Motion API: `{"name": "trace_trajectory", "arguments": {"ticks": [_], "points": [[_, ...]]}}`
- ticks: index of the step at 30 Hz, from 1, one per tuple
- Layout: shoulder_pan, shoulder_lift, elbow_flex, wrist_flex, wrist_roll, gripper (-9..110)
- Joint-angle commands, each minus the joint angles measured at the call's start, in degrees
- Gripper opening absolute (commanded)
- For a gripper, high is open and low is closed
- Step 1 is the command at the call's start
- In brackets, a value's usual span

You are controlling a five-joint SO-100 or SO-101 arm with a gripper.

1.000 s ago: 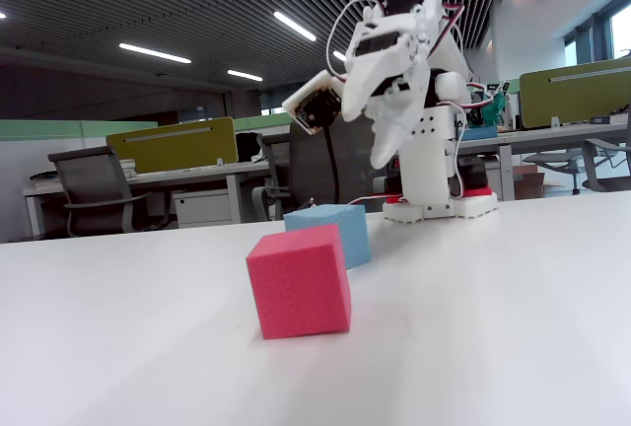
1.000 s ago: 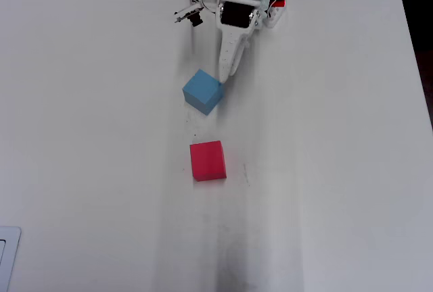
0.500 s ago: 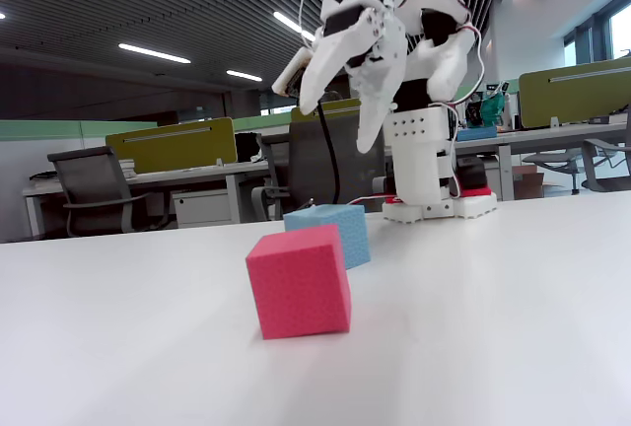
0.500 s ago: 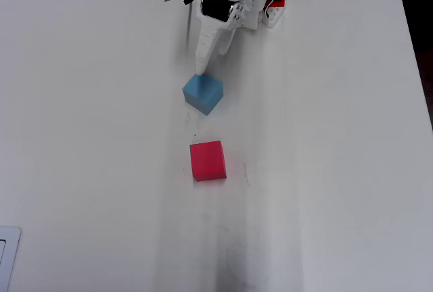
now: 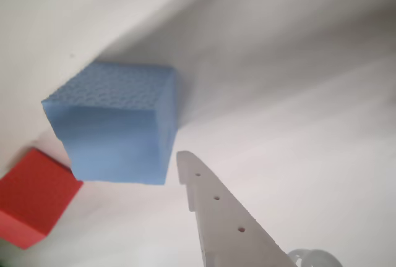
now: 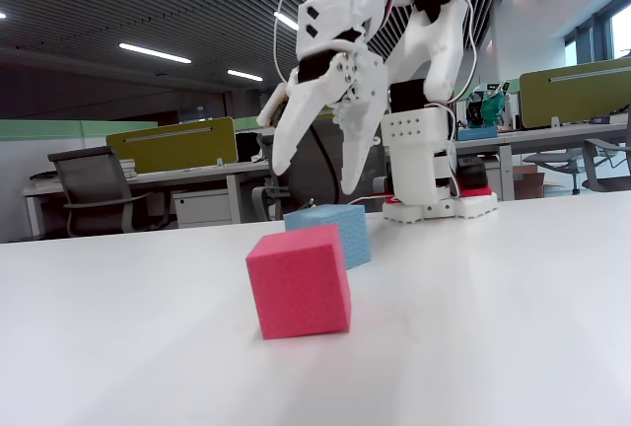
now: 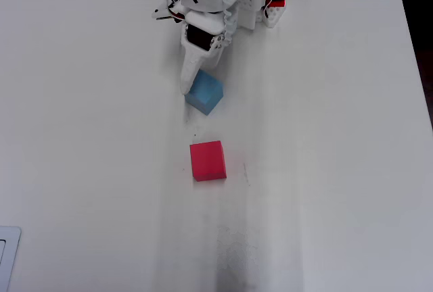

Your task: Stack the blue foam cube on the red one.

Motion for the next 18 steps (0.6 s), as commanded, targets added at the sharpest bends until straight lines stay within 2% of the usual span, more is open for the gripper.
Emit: {"name": "trace_trajectory", "arguments": {"ticks": [1,18], "points": [[0.0,-0.7,0.3,-1.2,0.4,39],[1.2,-8.8,2.4,-9.9,0.4,32]]}}
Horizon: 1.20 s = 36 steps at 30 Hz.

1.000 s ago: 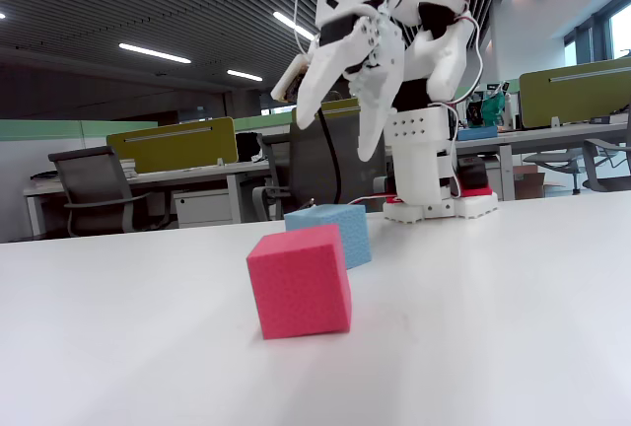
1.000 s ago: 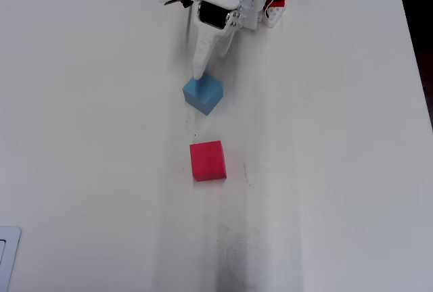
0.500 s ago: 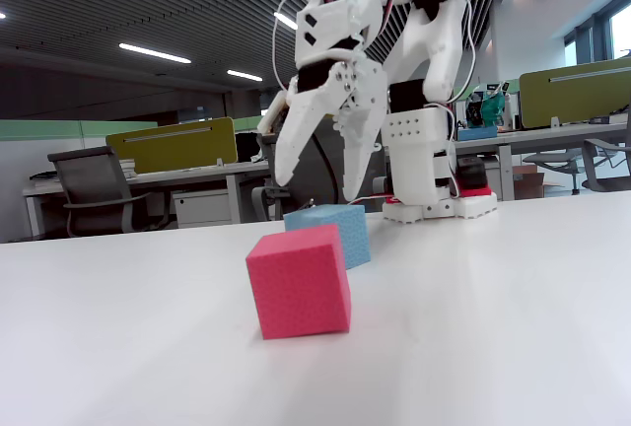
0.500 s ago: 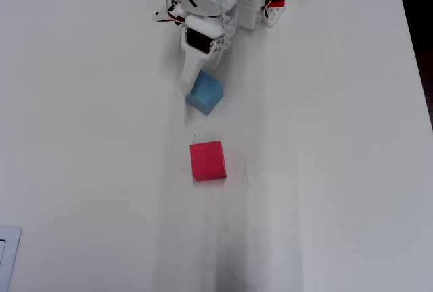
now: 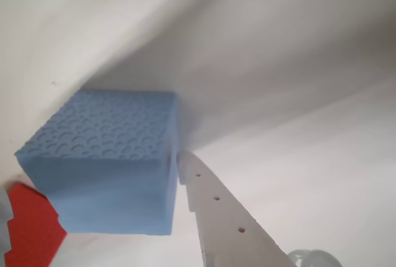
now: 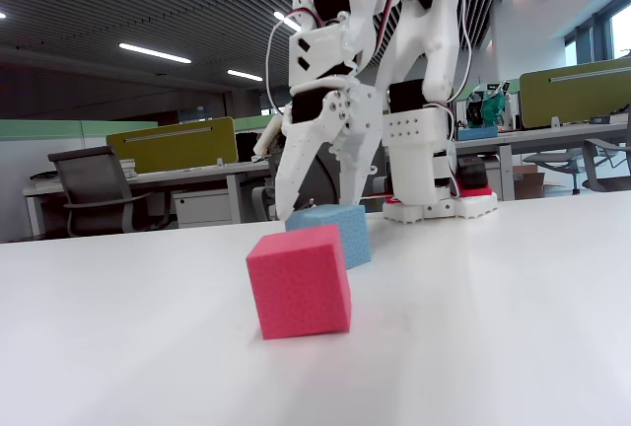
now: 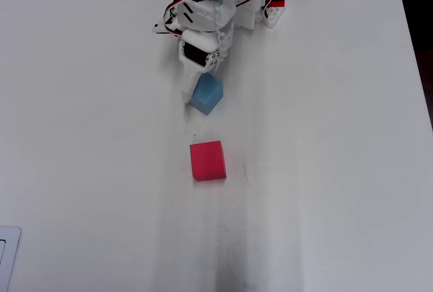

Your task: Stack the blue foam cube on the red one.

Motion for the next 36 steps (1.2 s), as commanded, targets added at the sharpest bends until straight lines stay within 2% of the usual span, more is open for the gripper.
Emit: {"name": "trace_trajectory", "arguments": {"ticks": [1,9,19,29,36], "points": [[0.1,-0.4,0.3,-1.5,0.4,32],[-0.1,-0.3,1.6,-3.4,0.4,23],[0.6,2.1,-4.0,-1.1,0.4,20],[-1.9,1.6,-26.5,13.1,0.4,19],[-3.6,-5.4,-45.0,21.1,0.5,19]]}}
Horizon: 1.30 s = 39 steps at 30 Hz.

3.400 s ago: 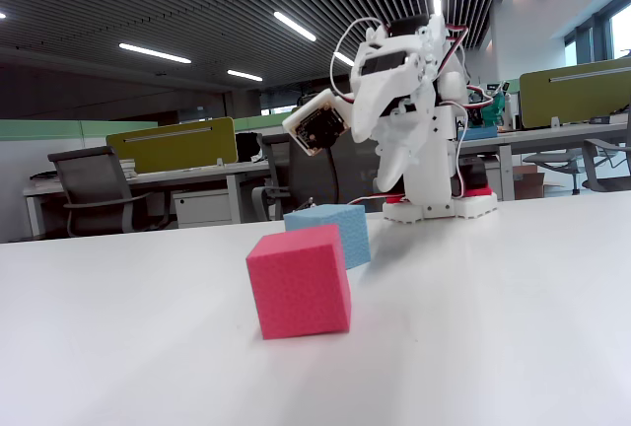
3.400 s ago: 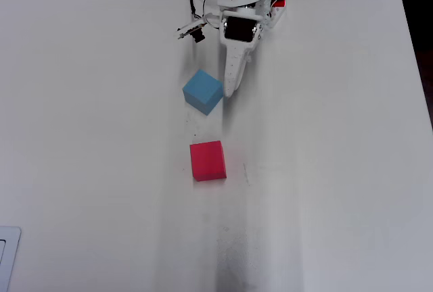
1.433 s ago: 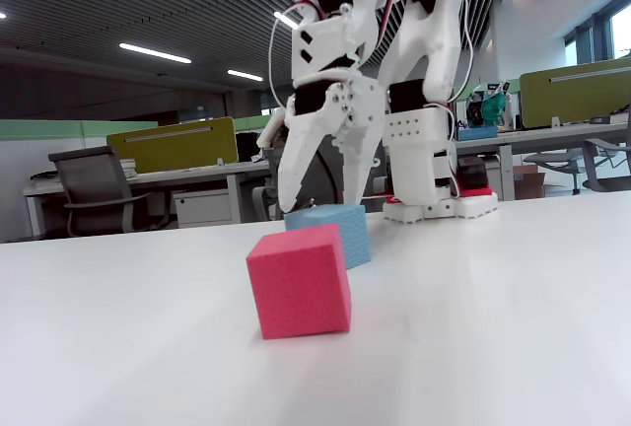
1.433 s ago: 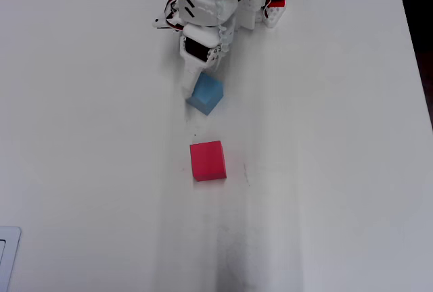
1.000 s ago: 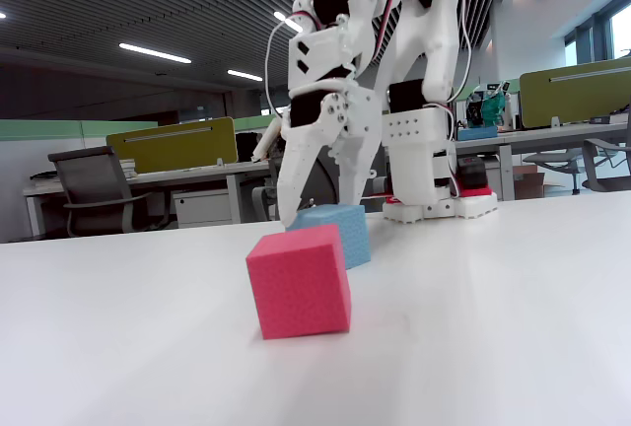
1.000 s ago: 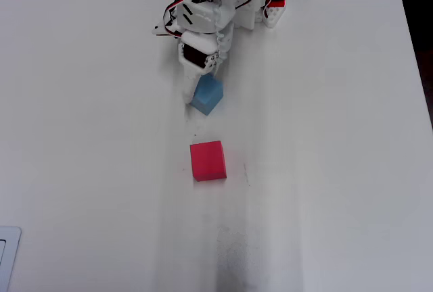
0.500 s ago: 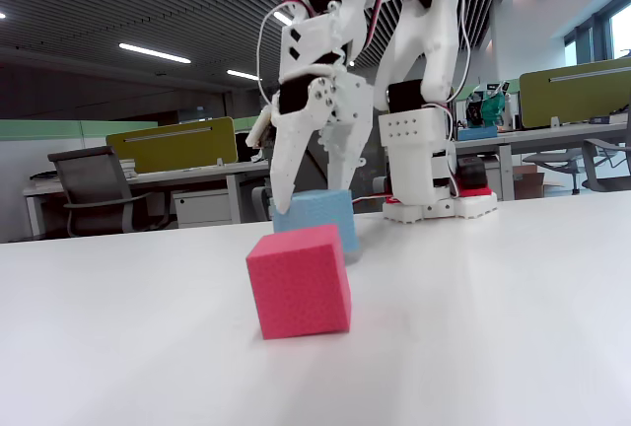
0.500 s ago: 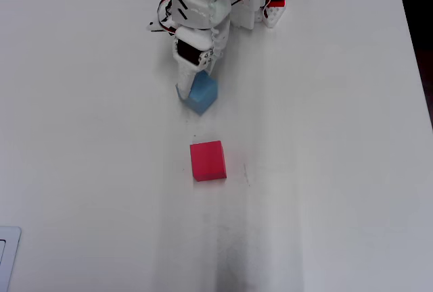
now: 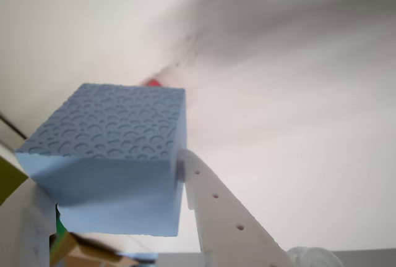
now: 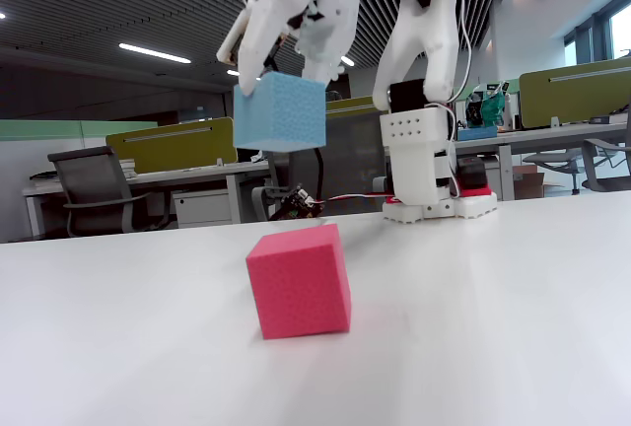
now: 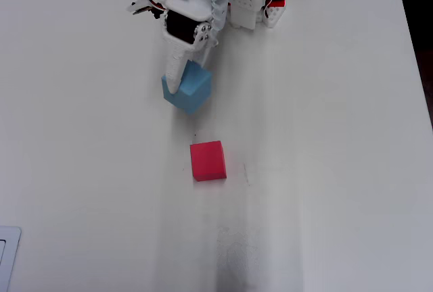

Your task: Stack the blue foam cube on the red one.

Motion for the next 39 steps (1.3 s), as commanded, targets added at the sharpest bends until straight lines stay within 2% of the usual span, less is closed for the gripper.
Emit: {"name": "trace_trajectory", "arguments": {"ticks": [1,7,18,28,39], "points": [[-0.9,-2.4,-10.4,2.9,0.5,19],[-3.1,-10.5,-25.1,8.2,0.8,19],[-7.3,-26.5,-37.4,9.2,2.6,19],[-7.3,-38.1,-37.8,8.1,3.7,19],[-8.2,-43.2,-38.2,7.6,4.5,19]]}}
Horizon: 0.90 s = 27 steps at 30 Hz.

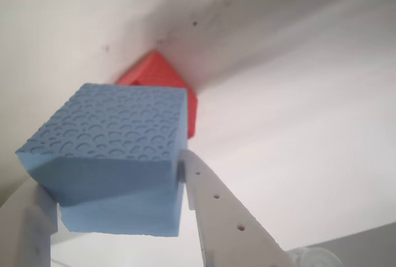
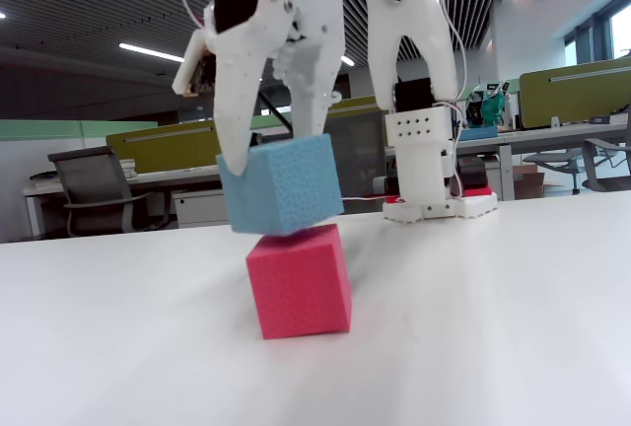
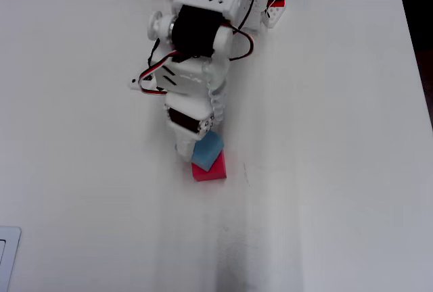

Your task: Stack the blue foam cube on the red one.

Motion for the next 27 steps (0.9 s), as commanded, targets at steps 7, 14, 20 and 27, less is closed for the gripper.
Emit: {"name": "trace_trajectory", "arguments": {"ticks": [7,14,20,27], "points": [[-0.3,-0.9,-1.9,-0.8,0.4,19],[0.1,-1.4,-1.8,-1.0,0.4,19],[0.6,0.4,-1.2,-0.9,0.4,24],[0.3,4.7,-0.8,-0.7,0.4,29]]}}
